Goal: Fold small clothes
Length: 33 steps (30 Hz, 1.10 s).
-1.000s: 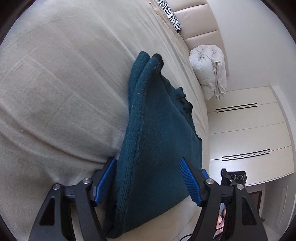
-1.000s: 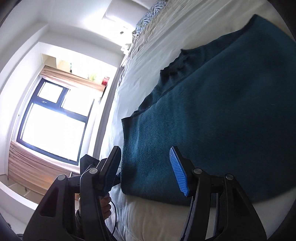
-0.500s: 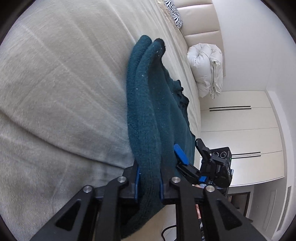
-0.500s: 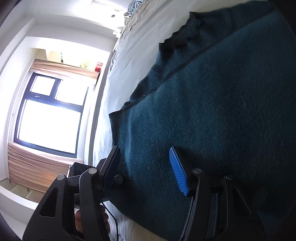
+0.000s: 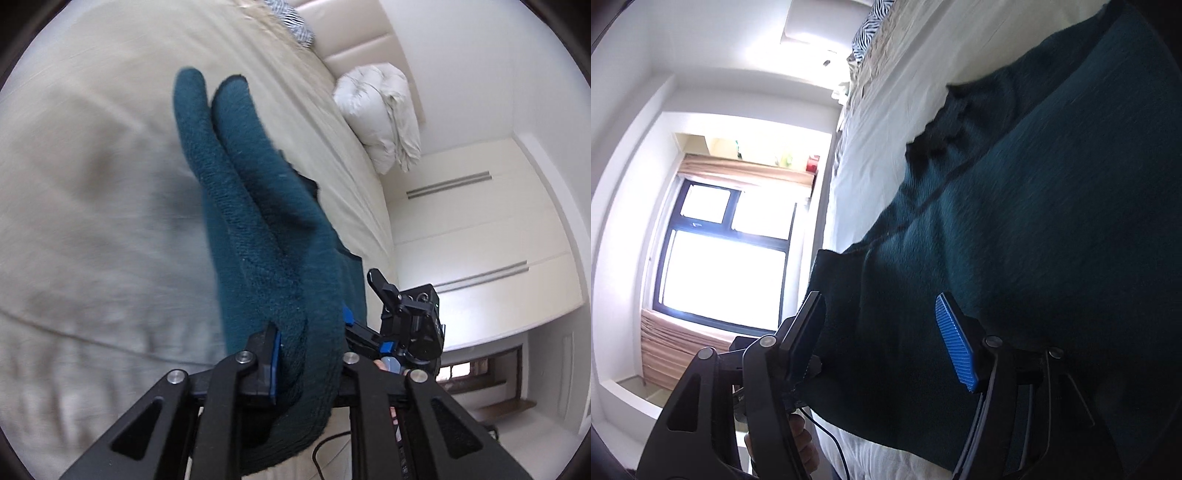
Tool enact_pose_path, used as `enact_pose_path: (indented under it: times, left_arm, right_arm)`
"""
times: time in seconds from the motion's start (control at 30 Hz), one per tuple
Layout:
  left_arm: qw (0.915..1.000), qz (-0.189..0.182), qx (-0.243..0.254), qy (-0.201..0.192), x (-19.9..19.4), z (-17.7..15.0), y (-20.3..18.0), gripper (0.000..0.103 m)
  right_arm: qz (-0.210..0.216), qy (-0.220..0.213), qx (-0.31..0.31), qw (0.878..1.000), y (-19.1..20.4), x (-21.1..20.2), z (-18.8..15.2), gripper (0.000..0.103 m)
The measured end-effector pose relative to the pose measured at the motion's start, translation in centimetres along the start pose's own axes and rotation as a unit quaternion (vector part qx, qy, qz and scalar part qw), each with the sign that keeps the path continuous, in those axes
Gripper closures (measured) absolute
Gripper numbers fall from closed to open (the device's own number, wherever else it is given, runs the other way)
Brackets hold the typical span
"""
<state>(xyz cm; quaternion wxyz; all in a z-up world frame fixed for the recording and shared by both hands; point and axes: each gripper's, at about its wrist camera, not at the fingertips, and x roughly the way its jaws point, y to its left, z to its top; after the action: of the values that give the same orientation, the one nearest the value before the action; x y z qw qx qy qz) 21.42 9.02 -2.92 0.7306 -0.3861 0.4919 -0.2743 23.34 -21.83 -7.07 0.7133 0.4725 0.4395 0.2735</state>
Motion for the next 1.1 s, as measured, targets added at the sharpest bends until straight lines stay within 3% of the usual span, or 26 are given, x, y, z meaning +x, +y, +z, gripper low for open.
enact_pose_path:
  times: [0.17, 0.4, 0.5, 0.6, 0.77, 0.87, 1.1]
  left_arm:
    - [0.9991, -0.001, 0.034, 0.025, 3.6, 0.0, -3.8, 0.088]
    - [0.9947, -0.015, 0.066, 0.078, 12.2, -1.6, -7.8, 0.088]
    - [0.9928, -0.001, 0.075, 0.093, 16.1, -2.5, -7.8, 0.087]
    - [0.9933, 0.001, 0.059, 0.099, 18.0, -3.5, -6.8, 0.079]
    - [0.9893, -0.034, 0.099, 0.101, 16.8, -4.9, -8.9, 0.024]
    - [0.9866, -0.03, 0.134, 0.089, 14.8, -5.7, -9.7, 0.018]
    - [0.9905, -0.03, 0.118, 0.065, 9.9, -7.0, -6.8, 0.018]
  right_arm:
    - [0.033, -0.024, 0.031, 0.999, -1.8, -3.8, 1.6, 0.034]
    - [0.049, -0.048, 0.053, 0.996, -3.8, -8.4, 3.8, 0.03]
    - [0.058, -0.053, 0.062, 0.995, -4.5, -9.7, 4.6, 0.027]
    - [0.057, -0.061, 0.066, 0.994, -5.0, -11.1, 5.3, 0.027]
    - [0.037, -0.062, 0.066, 0.995, -5.6, -12.5, 6.0, 0.024]
    - [0.02, -0.051, 0.053, 0.997, -5.1, -12.5, 6.0, 0.023]
    - [-0.037, -0.014, 0.034, 0.999, -4.9, -12.2, 6.6, 0.025]
